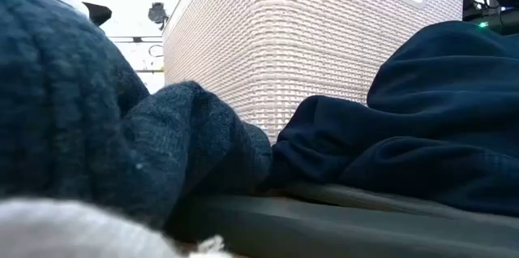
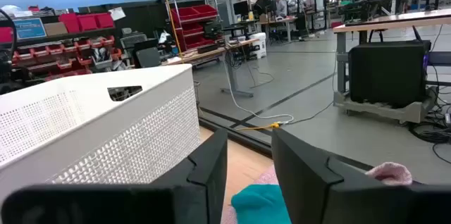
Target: Pick & Place Cloths
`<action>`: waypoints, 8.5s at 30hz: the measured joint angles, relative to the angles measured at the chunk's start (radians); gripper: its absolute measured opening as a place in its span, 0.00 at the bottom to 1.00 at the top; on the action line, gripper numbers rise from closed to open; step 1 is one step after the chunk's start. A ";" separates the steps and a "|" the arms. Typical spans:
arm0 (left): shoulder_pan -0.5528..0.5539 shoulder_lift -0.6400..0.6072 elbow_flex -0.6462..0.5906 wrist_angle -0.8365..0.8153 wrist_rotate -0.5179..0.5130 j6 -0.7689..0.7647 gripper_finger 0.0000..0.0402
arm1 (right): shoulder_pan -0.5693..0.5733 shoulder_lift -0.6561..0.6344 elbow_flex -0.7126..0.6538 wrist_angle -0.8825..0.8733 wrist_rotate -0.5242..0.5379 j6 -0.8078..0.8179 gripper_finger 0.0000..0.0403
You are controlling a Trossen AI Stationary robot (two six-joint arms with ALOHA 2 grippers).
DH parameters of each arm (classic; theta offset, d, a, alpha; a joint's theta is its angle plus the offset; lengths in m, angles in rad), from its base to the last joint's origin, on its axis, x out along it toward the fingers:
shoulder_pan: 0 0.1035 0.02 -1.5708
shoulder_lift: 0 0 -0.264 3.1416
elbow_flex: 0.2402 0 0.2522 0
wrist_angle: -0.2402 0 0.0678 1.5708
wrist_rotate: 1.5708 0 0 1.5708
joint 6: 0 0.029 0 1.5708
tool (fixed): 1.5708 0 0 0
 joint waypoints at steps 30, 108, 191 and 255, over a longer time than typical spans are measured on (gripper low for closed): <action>0.000 0.000 0.000 0.000 0.000 0.000 0.04 | 0.000 0.000 0.000 0.000 0.000 0.000 0.26; 0.001 0.000 0.000 0.038 -0.135 0.001 0.04 | 0.000 0.000 0.000 0.184 0.104 0.201 0.26; 0.001 0.000 0.000 0.300 -0.247 0.033 0.04 | 0.035 0.758 0.735 -1.200 -0.153 0.122 0.68; 0.001 0.000 0.000 0.386 -0.263 0.028 0.04 | 0.051 0.849 0.852 -1.269 0.184 0.453 0.01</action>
